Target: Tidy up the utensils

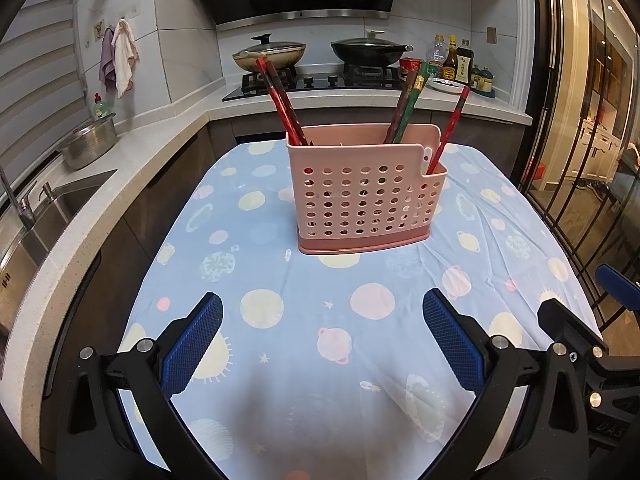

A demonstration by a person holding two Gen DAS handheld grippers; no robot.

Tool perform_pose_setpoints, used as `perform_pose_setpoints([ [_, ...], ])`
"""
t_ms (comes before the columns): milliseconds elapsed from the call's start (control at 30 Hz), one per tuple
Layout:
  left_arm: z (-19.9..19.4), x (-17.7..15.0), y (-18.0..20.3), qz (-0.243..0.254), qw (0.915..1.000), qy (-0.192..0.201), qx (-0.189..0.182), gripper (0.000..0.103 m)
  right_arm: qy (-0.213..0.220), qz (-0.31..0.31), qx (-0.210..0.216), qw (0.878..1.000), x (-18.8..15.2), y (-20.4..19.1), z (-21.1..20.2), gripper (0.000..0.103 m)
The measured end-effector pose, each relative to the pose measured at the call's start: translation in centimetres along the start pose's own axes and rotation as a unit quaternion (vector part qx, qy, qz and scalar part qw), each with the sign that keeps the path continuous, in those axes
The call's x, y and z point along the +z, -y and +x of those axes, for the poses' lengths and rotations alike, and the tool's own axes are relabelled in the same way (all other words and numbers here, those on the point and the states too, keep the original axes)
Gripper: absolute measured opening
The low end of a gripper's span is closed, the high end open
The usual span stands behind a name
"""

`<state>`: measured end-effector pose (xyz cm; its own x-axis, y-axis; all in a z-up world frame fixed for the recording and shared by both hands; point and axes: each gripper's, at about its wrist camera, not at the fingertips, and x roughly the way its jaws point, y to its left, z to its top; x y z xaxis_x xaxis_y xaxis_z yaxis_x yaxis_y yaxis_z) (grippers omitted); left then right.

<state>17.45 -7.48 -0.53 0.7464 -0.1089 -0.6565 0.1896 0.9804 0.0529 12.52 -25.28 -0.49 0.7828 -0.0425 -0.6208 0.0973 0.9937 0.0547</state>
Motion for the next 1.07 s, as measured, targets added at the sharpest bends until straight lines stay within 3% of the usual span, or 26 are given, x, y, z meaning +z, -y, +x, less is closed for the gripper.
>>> perform_pose_setpoints([
  [1067,0.31,-0.10,-0.82,-0.009,0.9999,0.001,0.005,0.096,-0.005,0.005,-0.007,1.000,-0.28,0.30,0.34,0.097],
])
